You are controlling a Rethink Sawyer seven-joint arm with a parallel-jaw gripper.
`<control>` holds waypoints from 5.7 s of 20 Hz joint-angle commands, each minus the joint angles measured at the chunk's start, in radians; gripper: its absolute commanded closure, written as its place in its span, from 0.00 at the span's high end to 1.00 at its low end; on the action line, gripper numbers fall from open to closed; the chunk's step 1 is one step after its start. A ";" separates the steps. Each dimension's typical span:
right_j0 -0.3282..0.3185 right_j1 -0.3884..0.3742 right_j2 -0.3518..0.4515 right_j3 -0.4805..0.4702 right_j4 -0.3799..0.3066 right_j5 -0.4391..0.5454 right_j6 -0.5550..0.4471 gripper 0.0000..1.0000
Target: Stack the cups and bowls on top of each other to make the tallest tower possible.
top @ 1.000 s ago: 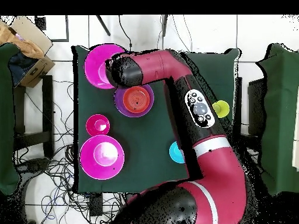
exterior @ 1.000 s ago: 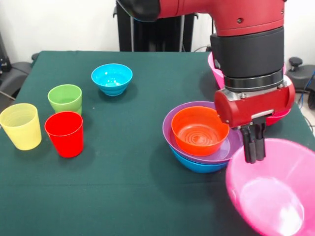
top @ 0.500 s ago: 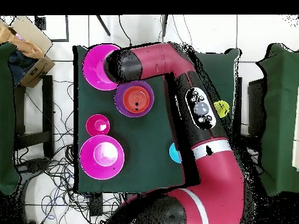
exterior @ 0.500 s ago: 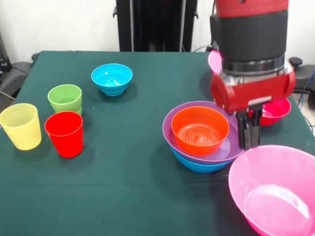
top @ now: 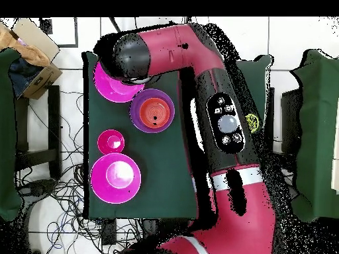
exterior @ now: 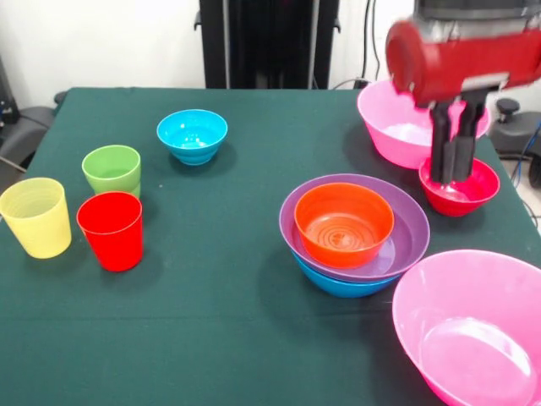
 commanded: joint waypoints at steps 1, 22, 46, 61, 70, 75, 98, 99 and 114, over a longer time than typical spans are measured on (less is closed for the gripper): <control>0.033 -0.016 -0.056 -0.074 -0.019 0.142 -0.028 0.00; 0.047 0.090 -0.062 -0.174 0.010 0.186 -0.014 0.00; 0.046 0.215 -0.038 -0.317 -0.006 0.263 -0.110 0.00; 0.067 0.241 -0.024 -0.400 -0.011 0.321 -0.131 0.00; 0.066 0.232 -0.027 -0.393 -0.006 0.312 -0.134 1.00; 0.075 0.242 -0.018 -0.440 -0.005 0.368 -0.141 1.00; 0.062 0.273 -0.012 -0.348 -0.014 0.160 -0.174 1.00; 0.059 0.272 -0.011 -0.335 -0.012 0.142 -0.179 1.00; 0.015 0.239 0.038 -0.197 0.026 -0.053 -0.256 1.00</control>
